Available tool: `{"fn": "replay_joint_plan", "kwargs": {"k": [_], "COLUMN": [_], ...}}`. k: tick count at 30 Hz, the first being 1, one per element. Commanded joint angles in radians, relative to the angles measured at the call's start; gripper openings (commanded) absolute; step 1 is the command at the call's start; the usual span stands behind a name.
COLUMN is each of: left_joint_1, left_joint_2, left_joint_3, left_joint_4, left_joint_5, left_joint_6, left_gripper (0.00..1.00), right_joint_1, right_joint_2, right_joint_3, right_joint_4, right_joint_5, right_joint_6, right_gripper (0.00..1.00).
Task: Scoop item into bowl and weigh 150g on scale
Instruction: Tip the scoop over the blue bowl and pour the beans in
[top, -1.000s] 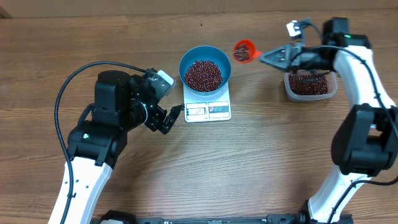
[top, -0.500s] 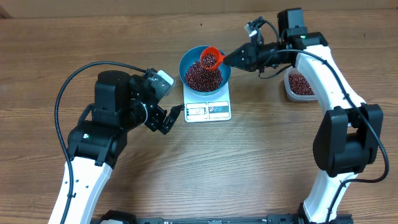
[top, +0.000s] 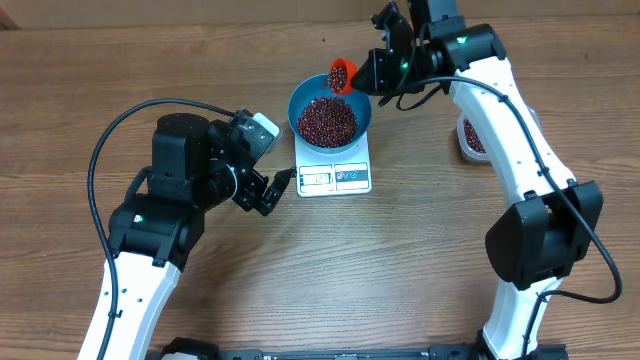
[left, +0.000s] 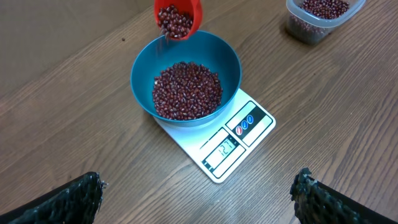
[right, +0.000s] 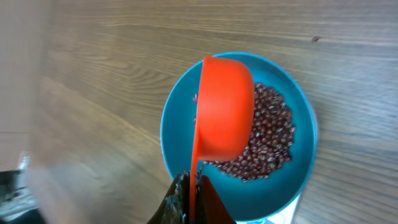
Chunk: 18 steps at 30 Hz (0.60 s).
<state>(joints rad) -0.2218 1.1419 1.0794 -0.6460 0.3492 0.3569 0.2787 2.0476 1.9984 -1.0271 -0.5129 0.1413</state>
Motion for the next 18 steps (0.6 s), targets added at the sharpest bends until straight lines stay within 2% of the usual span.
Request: {"fn": "replay_joint_plan", "kwargs": {"k": [1,18], "left_joint_1": [0.005,0.005], "left_joint_2": [0.003,0.003], "left_joint_3": [-0.002,-0.002], "left_joint_4": [0.003,0.003], "left_joint_5": [0.014,0.014], "left_joint_6": [-0.014,-0.014], "left_gripper": [1.00,1.00], "right_joint_1": [0.026,0.059], "right_joint_2": [0.004,-0.001], "right_joint_3": [0.047,0.053], "right_joint_4": [-0.020,-0.078], "right_joint_5": [0.123,0.202], "right_joint_6": [-0.051,-0.098], "right_gripper": [0.04,0.04]}}
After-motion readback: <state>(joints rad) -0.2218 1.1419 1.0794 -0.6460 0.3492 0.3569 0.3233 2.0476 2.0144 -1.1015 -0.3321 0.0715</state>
